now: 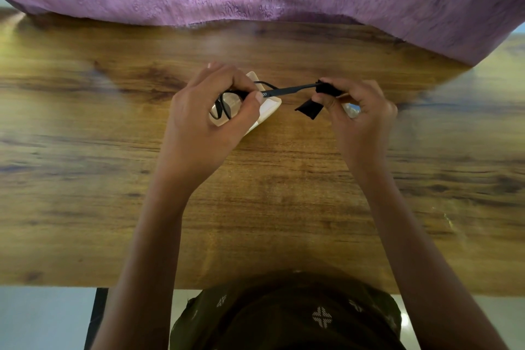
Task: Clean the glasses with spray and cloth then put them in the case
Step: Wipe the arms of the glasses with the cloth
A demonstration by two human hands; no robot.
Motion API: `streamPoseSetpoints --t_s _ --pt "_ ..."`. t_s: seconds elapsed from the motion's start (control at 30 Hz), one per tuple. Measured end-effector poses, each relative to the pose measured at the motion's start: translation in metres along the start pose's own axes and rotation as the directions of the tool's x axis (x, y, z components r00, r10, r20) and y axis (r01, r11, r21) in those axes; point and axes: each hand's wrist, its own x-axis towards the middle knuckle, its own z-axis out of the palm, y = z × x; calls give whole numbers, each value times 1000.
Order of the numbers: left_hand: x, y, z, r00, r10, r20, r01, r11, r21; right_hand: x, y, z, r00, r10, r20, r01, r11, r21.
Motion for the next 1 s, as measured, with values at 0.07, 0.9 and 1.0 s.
streamPoseSetpoints --t_s 0.07,0.9,1.0 --pt "0 0 0 1000 -3 3 3 1000 -6 -1 3 0 1000 16 3 -16 1000 6" --pt "11 7 8 944 -319 -87 270 895 -355 -20 -56 11 896 172 410 -372 795 479" --pt "12 11 13 941 -335 -49 296 885 -358 -21 -56 14 901 199 385 -376 800 467"
